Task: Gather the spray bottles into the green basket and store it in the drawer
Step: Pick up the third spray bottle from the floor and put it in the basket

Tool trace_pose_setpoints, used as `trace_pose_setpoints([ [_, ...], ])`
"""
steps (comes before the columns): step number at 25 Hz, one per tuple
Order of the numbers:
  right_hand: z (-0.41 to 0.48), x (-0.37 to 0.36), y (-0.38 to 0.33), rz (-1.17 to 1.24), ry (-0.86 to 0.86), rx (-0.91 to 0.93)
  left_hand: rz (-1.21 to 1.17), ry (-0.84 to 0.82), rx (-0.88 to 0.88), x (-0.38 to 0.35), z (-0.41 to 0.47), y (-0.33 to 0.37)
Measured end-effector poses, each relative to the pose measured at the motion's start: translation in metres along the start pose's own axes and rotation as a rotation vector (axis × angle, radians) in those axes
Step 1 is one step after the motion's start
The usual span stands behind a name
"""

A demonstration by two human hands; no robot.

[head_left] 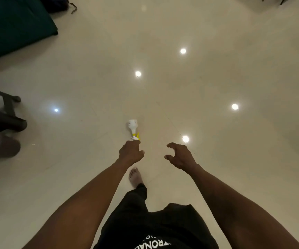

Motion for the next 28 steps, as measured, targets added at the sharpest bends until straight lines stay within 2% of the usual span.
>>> trace_pose_setpoints([
  [6,0.088,-0.030,-0.082,0.058,-0.044,0.052,-0.051,0.040,0.146,0.042,0.090,-0.036],
  [12,0.195,-0.073,-0.095,0.024,-0.132,0.096,-0.128,0.050,0.315,0.016,0.177,-0.052],
  [17,0.299,-0.159,-0.083,0.051,-0.140,0.046,-0.228,-0.009,0.451,-0.072,0.267,-0.087],
  [23,0.422,-0.334,-0.018,0.073,-0.159,0.019,-0.273,-0.006,0.580,-0.241,0.405,-0.154],
  [28,0.471,-0.436,0.043,0.048,-0.191,-0.001,-0.274,-0.058,0.572,-0.349,0.473,-0.188],
])
Point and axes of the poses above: each hand's wrist, its own z-axis towards the middle knuckle, its own x-axis out of the back of the hand, y = z × x, the point moved 1 cm from there along z, towards the middle knuckle, and after that the axes turned 13 degrees about y, right-handed, at the moved point
